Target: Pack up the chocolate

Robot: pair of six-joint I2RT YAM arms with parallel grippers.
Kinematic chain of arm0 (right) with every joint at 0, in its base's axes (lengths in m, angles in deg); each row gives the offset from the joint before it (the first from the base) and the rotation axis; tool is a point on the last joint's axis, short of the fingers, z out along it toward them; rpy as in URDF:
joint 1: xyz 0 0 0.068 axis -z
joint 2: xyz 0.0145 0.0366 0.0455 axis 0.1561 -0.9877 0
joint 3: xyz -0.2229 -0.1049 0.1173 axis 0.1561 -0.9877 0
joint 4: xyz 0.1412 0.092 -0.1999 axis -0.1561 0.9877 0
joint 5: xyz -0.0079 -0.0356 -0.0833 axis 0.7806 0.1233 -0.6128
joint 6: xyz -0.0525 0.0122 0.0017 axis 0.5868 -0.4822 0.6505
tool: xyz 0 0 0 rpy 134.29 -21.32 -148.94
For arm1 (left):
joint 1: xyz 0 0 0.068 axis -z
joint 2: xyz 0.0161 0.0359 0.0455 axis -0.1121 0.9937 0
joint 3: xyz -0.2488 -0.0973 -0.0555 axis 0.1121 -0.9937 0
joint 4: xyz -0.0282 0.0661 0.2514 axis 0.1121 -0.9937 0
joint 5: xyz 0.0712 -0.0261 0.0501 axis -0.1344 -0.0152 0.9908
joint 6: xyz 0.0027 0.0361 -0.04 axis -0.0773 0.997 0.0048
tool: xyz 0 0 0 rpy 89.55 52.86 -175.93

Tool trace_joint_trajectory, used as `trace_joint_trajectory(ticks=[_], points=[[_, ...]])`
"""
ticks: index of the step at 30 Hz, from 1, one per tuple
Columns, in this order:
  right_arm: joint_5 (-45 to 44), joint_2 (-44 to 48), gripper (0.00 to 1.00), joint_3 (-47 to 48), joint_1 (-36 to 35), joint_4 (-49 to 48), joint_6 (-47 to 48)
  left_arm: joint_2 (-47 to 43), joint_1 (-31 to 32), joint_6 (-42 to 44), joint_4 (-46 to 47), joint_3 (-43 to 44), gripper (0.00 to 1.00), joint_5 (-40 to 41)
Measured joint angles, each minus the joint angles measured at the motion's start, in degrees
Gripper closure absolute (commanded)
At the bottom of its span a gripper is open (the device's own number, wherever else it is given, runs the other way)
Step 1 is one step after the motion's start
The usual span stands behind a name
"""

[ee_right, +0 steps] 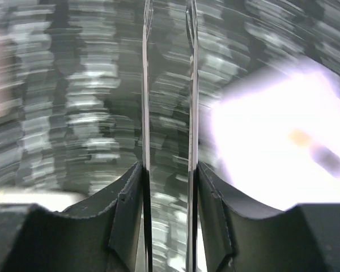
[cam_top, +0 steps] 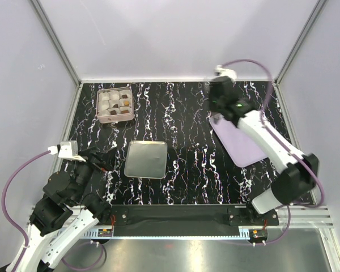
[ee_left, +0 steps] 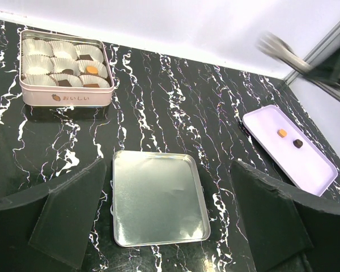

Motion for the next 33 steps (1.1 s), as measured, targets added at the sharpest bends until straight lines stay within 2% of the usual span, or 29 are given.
trace_joint_trajectory(ticks=[4, 8, 15, 33], points=[[-3.8, 8.1, 0.52, -8.9, 11.2, 9.2, -4.0, 0.0, 0.0, 0.0, 0.0, 0.0, 0.01, 0.0], [-3.6, 11.7, 0.51, -14.8, 16.0, 16.0, -5.3, 0.0, 0.0, 0.0, 0.0, 0.0, 0.01, -0.3], [-0.1, 13.9, 0.51, -21.6, 27.1, 18.4, -6.4, 0.0, 0.0, 0.0, 0.0, 0.0, 0.01, -0.7], [5.5, 13.9, 0.5, -27.2, 28.3, 13.5, -6.6, 0.0, 0.0, 0.0, 0.0, 0.0, 0.01, -0.9]])
